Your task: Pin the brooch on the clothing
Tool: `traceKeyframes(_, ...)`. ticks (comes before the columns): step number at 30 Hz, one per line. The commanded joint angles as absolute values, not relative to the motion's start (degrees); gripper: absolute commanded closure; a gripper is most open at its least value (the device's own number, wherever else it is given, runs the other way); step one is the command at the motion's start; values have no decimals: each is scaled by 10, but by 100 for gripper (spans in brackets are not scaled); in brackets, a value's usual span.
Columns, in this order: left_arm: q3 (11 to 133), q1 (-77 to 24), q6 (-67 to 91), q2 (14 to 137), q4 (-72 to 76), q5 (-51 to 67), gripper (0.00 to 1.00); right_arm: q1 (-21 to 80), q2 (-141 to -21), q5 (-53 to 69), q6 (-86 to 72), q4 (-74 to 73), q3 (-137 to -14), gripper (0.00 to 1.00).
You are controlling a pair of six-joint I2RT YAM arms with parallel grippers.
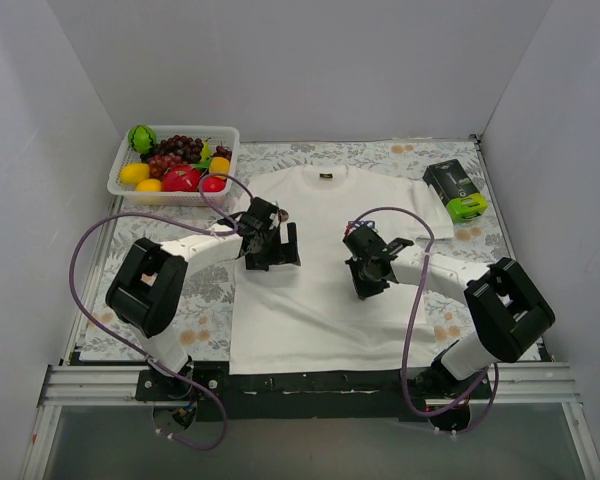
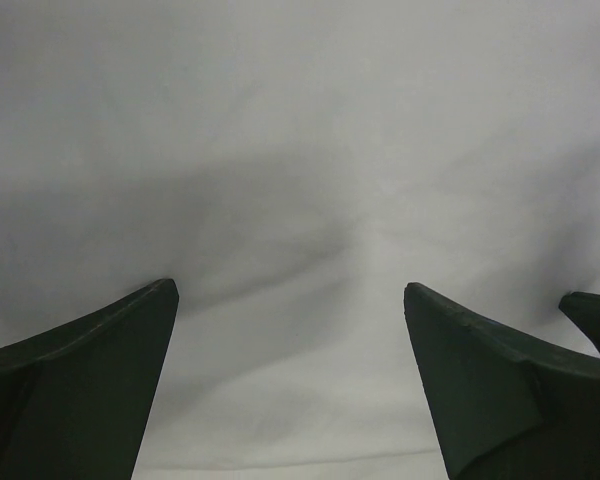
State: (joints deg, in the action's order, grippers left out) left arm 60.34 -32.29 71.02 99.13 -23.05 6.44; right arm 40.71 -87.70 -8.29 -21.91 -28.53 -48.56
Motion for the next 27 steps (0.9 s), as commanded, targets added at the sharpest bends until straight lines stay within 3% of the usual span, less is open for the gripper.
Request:
traceKeyframes(1,555,-338,729,961,-284,72,3,406,-852,-52,-231,-315,-454,99)
traceKeyframes(5,541,-344,736,952,-283,64,2,406,-832,-41,-232,-316,-456,99)
traceKeyframes(12,634,-344,720,962,-281,54,2,395,-834,-102,-202,-305,-561,99)
traceKeyframes(27,899,-285,659,1057,-349,-107,4,164,-987,-162,-162,-206,-708,99)
